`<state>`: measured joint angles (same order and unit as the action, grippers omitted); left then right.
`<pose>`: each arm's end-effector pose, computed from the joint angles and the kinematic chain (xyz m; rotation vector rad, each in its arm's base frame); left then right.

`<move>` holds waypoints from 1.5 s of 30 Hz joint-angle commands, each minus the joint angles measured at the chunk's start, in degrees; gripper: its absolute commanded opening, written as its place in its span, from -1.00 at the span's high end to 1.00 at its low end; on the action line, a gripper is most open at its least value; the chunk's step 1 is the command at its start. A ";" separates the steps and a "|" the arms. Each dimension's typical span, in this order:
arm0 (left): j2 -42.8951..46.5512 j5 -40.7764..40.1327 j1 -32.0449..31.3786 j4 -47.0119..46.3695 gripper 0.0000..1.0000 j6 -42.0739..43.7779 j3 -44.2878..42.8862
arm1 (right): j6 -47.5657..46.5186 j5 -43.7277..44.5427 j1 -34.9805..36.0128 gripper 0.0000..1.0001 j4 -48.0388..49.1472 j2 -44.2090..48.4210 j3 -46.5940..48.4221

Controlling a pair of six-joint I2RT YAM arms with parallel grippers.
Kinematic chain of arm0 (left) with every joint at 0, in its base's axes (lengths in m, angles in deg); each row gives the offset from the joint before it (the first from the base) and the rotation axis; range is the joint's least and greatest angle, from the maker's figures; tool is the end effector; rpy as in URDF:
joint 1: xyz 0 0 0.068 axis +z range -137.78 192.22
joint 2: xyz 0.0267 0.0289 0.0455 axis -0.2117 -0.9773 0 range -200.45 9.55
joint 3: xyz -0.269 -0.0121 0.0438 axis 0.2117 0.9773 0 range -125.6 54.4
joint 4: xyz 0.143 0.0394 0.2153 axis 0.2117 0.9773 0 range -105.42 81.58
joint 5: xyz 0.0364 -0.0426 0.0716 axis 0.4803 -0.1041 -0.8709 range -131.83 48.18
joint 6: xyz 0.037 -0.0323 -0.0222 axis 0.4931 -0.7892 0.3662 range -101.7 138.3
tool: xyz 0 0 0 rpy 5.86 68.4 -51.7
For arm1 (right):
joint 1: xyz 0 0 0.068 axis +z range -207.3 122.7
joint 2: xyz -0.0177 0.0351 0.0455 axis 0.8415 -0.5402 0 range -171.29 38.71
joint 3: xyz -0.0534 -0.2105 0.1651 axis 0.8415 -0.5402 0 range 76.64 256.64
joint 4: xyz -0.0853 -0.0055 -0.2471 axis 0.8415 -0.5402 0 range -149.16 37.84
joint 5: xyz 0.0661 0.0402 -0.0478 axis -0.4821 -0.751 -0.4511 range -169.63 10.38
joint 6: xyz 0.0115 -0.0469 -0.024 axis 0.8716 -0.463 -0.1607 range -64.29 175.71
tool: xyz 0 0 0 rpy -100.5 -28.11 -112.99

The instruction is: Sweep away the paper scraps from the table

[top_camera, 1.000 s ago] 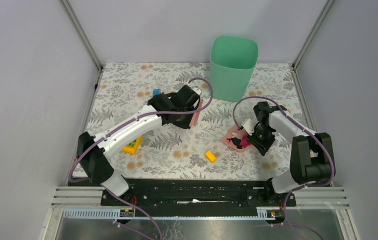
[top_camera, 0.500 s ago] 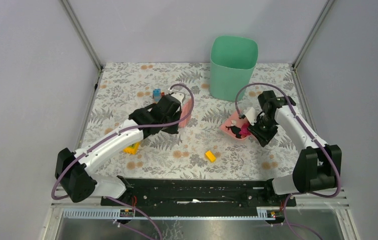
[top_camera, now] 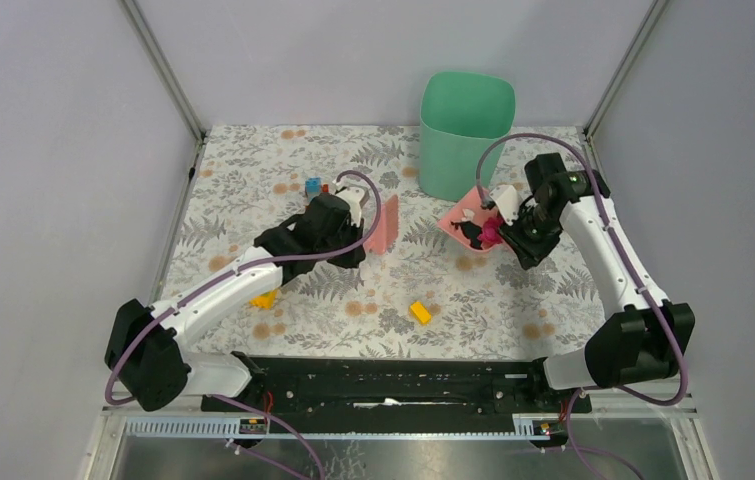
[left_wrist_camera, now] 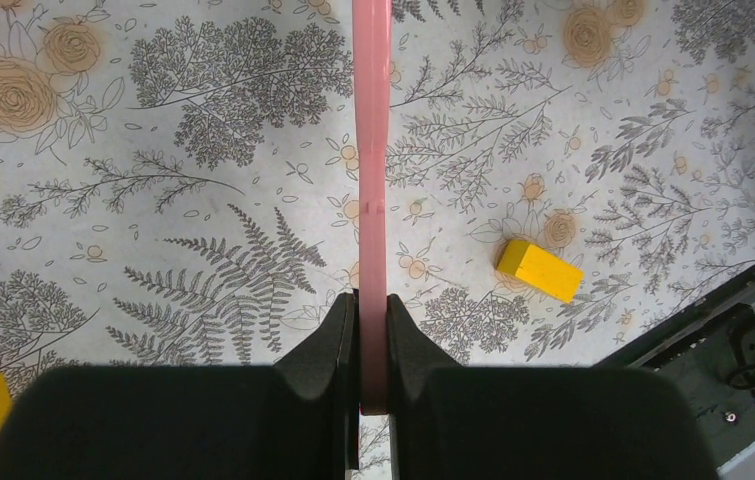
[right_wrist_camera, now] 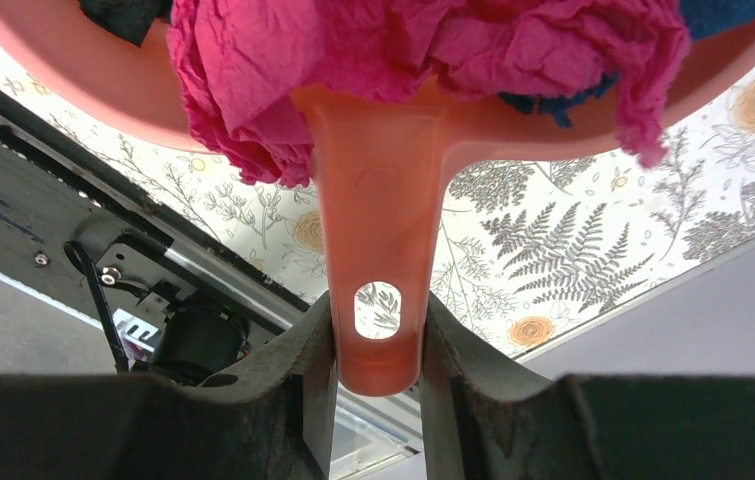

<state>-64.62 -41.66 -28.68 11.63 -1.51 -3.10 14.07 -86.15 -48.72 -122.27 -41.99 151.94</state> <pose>0.2109 -0.1828 0.2789 0.4397 2.3545 -0.5204 0.2508 0.0419 0.3047 -1.2354 2.5868 0.0530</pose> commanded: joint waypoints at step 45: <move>1.57 14.53 0.79 -5.91 1.00 -2.69 2.22 | -0.78 31.32 0.67 1.00 4.39 -33.35 65.11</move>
<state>-63.53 -28.42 -28.07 8.68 -4.22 -0.52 19.38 -62.65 -48.68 -123.14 -75.33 215.70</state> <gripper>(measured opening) 0.125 0.367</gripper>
